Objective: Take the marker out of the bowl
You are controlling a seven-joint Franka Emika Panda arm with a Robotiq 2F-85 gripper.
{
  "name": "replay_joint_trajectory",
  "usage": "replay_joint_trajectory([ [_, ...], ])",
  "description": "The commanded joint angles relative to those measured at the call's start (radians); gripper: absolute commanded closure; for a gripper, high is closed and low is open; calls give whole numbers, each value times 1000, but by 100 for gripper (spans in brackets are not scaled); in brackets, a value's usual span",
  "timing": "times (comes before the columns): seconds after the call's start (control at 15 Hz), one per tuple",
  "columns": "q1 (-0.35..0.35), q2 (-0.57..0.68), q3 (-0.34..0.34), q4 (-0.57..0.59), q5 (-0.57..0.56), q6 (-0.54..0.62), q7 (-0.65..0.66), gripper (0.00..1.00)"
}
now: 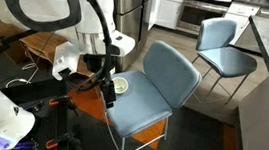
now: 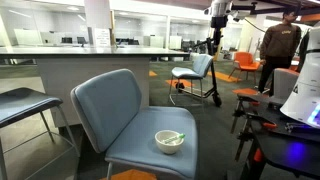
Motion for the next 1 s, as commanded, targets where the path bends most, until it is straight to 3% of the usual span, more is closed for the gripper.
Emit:
replay_joint_trajectory([
  [0.0, 9, -1, -8, 2, -3, -3, 3, 0],
  [0.47, 9, -1, -8, 2, -3, -3, 3, 0],
  [0.93, 90, 220, 6, 84, 121, 73, -17, 0],
])
